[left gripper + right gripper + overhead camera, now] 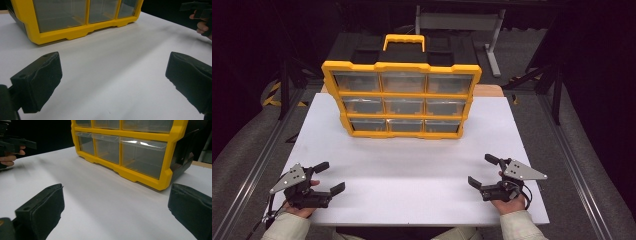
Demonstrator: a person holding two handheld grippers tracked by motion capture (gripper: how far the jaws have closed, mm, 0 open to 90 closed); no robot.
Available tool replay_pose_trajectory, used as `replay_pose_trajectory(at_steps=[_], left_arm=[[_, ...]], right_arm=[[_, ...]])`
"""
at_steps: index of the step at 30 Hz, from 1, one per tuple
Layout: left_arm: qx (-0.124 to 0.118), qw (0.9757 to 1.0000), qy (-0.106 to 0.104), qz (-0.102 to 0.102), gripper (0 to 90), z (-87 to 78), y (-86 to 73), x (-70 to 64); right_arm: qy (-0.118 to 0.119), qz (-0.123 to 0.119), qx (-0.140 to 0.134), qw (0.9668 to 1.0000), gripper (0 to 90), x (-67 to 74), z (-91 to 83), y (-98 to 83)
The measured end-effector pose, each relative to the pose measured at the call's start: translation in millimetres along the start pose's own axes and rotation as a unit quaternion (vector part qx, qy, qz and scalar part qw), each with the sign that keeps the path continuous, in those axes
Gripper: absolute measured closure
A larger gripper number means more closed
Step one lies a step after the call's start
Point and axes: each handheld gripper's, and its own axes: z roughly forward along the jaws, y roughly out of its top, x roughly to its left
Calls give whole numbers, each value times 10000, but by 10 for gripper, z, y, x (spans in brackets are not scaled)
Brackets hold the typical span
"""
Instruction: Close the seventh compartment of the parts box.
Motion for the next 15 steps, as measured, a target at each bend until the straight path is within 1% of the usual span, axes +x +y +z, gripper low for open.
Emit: replay_pose_trajectory(at_steps=[5, 15], left_arm=[[-49, 10000, 60, -26, 13, -12, 7, 8], [-58, 10000, 59, -50, 15, -19, 20, 6]], right_arm=[[-2, 36, 16, 10000, 12, -7, 7, -13], [-10, 45, 6, 10000, 12, -11, 8, -15]])
